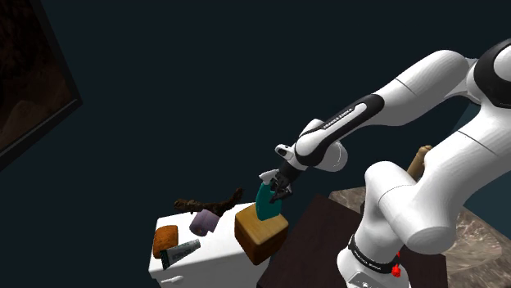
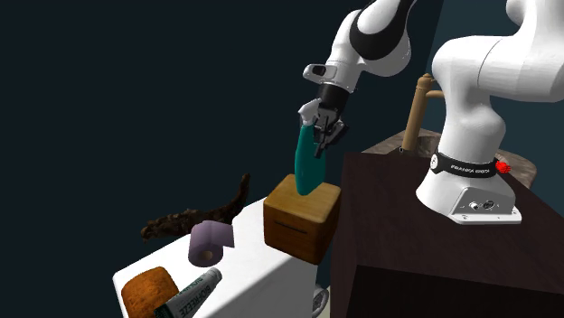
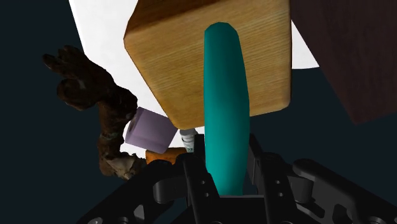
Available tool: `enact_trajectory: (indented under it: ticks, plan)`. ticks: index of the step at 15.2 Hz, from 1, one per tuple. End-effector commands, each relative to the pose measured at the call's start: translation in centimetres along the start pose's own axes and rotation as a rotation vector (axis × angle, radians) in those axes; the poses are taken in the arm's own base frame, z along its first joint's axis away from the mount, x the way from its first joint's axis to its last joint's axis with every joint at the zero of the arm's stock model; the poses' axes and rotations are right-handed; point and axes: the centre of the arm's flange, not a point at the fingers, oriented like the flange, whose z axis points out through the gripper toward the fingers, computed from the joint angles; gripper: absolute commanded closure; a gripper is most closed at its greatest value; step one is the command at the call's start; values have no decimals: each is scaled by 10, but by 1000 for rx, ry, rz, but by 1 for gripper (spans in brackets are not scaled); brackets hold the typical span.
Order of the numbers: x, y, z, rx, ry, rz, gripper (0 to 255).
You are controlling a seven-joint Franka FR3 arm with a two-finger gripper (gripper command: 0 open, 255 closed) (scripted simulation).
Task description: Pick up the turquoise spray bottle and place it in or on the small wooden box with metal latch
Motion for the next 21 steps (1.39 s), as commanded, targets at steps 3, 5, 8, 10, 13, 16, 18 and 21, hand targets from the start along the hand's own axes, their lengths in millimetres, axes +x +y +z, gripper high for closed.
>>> enact_trajectory:
  ticks: [3,5,8,10,13,16,18,21]
  plan:
    - [0,0,0,0,0,0,255]
    - [0,0,0,0,0,0,0]
    - [0,0,0,0,0,0,0]
    - [0,0,-13,0,0,0,0]
    - [0,0,-50,0,0,0,0]
    - [0,0,-50,0,0,0,0]
    - [0,0,-50,0,0,0,0]
    - [0,0,-50,0,0,0,0]
